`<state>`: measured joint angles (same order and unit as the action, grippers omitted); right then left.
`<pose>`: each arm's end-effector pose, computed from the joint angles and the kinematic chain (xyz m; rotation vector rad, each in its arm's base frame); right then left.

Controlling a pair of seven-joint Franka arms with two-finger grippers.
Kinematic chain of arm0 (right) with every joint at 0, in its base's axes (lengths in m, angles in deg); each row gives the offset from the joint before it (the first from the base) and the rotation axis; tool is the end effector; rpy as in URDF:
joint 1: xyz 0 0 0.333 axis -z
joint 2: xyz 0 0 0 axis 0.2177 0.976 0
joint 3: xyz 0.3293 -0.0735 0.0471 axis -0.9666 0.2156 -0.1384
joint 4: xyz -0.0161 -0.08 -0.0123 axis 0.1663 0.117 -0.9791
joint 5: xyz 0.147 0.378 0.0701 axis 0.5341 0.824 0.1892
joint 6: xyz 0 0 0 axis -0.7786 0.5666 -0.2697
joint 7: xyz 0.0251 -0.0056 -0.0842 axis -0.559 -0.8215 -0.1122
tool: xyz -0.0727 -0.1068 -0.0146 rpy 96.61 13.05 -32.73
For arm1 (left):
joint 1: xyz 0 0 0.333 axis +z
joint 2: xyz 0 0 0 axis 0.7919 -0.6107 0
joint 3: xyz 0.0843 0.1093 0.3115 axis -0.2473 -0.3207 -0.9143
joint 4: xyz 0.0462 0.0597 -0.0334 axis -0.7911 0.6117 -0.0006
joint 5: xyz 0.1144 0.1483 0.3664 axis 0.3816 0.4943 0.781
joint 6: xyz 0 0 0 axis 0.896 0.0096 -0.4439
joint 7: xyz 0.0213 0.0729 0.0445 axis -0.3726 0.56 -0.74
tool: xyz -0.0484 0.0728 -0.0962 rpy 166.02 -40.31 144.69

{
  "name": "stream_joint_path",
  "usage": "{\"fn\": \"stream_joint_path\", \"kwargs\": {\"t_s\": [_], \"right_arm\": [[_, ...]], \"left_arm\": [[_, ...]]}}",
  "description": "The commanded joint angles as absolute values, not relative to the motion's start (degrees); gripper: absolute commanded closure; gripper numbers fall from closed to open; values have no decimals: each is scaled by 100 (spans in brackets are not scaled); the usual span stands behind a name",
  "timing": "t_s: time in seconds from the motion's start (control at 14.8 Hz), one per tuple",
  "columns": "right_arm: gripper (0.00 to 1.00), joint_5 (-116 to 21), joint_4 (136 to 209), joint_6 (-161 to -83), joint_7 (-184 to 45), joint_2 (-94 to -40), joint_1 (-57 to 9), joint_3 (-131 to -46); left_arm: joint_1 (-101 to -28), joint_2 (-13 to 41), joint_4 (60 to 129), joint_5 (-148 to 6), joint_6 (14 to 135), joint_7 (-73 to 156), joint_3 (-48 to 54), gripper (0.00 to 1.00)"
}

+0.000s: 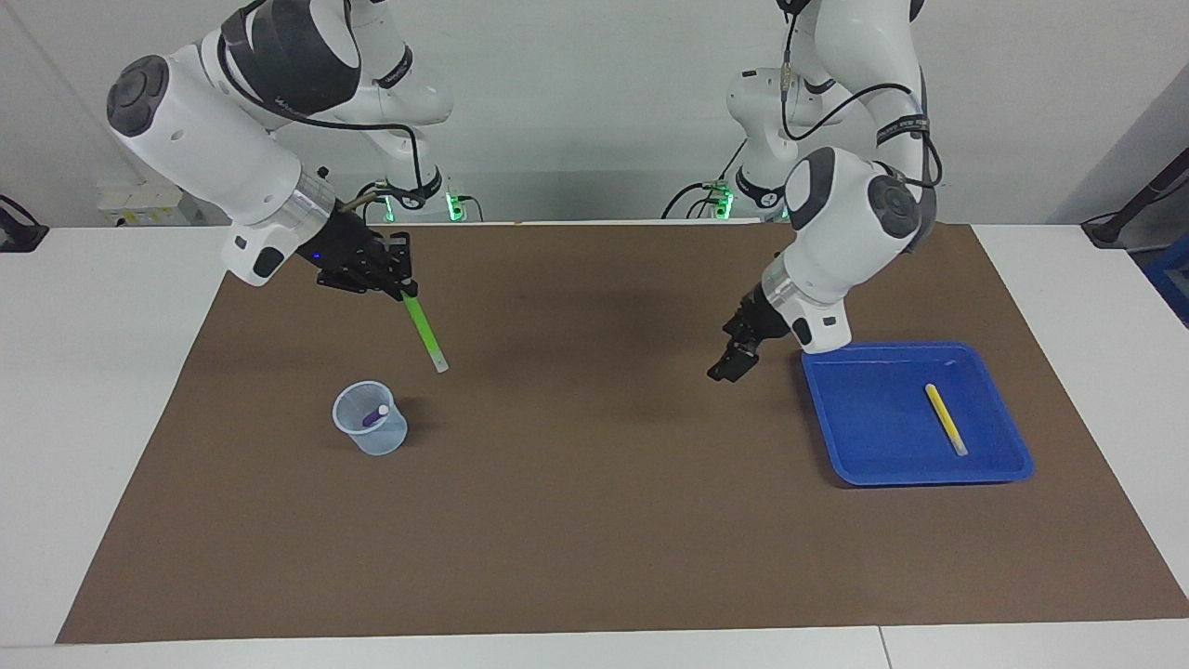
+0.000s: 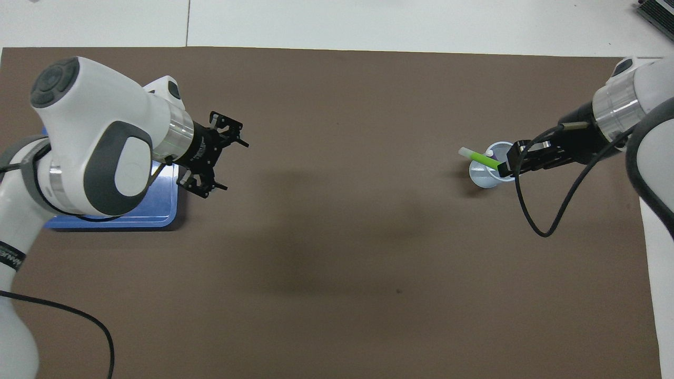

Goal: Right arm passes pens to left for tray arrangement
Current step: 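Lift the green pen toward the center while the left gripper approaches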

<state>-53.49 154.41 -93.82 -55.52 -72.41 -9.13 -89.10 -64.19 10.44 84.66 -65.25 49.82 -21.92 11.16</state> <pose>0.6165 0.0953 0.5744 -2.6875 0.0548 0.1984 0.5940 -0.2750 0.4443 2.4352 1.5291 -0.4003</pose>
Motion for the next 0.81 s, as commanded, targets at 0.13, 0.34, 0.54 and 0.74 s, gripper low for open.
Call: {"fn": "stream_joint_path", "kwargs": {"t_s": [0.13,0.34,0.54,0.74], "right_arm": [[93,-4712,15430,-9823,-4251,-7185,-1247,-8952],[93,-4703,15465,-10105,-3775,-7185,-1521,-8952],[94,-4703,15483,-10228,-3563,-7185,-1662,-8952],[93,-4703,15518,-10246,-3563,-7194,-1662,-8952]], "left_arm": [[-7573,1203,8685,-6636,5549,-4059,1003,0],[-7960,1159,8624,-6644,5961,-4868,1012,0],[-8154,1141,8545,-6679,6629,-5686,1012,0],[-8066,1106,8264,-7021,6754,-6162,994,4]]}}
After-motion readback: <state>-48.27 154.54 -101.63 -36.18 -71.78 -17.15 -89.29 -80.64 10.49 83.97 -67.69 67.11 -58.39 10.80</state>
